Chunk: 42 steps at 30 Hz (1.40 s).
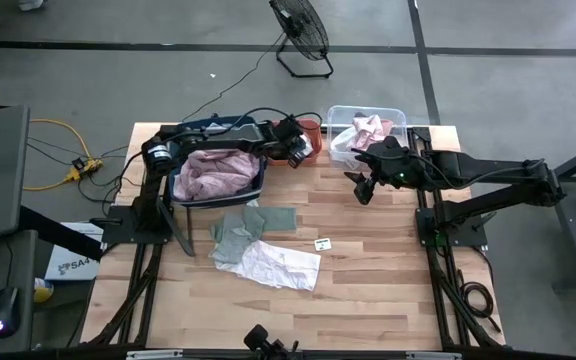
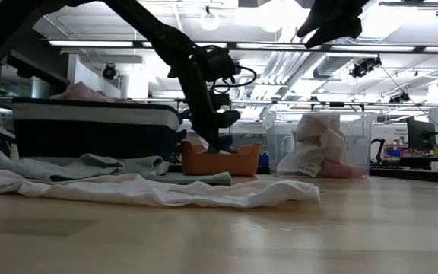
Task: Pick & Place Cloths
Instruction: Put the dark gray sock into the orange bin
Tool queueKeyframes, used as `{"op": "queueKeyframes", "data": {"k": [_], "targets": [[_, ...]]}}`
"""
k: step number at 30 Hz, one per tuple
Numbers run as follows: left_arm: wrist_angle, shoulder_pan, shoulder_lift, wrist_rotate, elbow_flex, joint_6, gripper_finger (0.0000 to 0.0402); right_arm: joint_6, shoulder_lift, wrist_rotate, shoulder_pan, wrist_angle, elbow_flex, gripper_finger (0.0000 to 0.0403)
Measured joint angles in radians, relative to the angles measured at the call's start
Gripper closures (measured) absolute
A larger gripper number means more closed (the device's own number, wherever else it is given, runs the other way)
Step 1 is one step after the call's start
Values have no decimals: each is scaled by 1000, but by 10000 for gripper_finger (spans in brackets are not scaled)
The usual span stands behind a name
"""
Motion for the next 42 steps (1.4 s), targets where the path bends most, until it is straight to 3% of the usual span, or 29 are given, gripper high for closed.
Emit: {"op": "queueKeyframes", "data": {"k": [12,17,30,35,42], "targets": [[0,27,-1,79,1,-50,389,0,0,0,0,0,0,147],[-1,27,-3,85,0,-53,336,0,0,-1,0,0,0,147],[-8,20,-63,124,-8,-43,151,26,0,-4,0,-12,0,147],[-19,20,-80,130,-8,-39,120,26,0,-4,0,-20,0,147],[-17,20,-80,154,-7,-45,117,38,0,-4,0,-34,0,147]]}}
